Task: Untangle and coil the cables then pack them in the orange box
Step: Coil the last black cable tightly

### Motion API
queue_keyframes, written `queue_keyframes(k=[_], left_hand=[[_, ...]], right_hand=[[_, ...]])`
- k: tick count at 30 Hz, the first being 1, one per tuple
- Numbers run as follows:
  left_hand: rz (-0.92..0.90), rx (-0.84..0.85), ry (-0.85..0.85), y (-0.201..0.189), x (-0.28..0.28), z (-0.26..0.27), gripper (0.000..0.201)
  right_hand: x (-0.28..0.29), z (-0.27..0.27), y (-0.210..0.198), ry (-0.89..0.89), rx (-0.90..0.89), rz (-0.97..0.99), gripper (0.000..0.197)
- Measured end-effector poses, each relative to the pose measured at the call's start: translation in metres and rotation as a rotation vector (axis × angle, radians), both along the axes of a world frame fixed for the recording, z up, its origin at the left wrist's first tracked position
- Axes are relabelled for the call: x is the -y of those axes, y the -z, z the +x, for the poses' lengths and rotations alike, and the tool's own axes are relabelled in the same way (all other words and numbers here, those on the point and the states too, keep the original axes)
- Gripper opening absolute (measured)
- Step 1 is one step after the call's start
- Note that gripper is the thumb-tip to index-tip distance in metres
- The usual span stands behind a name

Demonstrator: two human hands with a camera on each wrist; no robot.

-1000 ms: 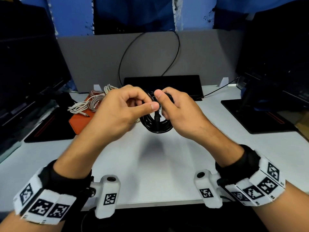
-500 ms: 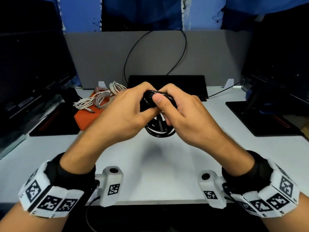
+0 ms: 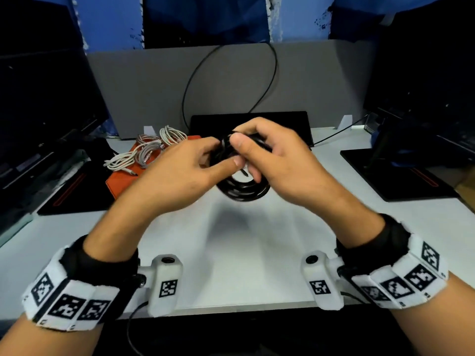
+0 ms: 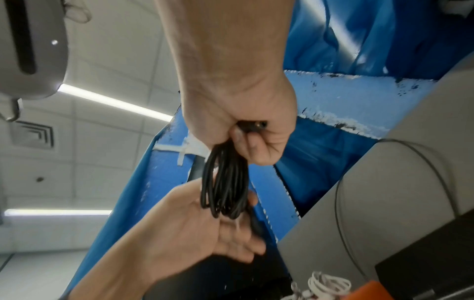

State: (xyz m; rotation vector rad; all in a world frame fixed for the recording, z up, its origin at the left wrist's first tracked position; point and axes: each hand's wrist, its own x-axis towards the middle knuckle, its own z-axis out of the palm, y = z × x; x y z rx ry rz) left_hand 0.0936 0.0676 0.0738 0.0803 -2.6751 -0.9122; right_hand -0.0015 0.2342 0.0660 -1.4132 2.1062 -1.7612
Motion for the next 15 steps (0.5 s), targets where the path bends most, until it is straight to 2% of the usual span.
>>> queue_keyframes(k=[1,4,7,10,13,15], left_hand=[[0.042,0.043,0.052,-0.002,0.001,0.003,0.057],[0.012,0.107,0.115,-0.009,0.001,0.009,0.065],[-0.018,0.074,-0.023,-0.012,-0.001,0.013,0.076],[-0.142,-0.053,-0.16,-0.008,-0.002,0.013,0.074],[0.088,-0.175,0.005,0.0,-0.017,0.007,0.065],[0.201,-0.216,0.04,0.005,-0.023,0.0,0.059]], right_hand=[[-0.003,-0.004,-0.003,-0.001,0.032,-0.019,0.011],[-0.005,-0.007,-0.006,0.021,0.08,-0.037,0.013],[-0.001,0.0,0.0,0.022,0.109,-0.013,0.018],[0.003,0.004,0.004,0.013,0.166,-0.005,0.02],[0.006,0.007,0.007,0.018,0.187,-0.047,0.02],[0.007,0.01,0.008,0.012,0.211,-0.044,0.021]])
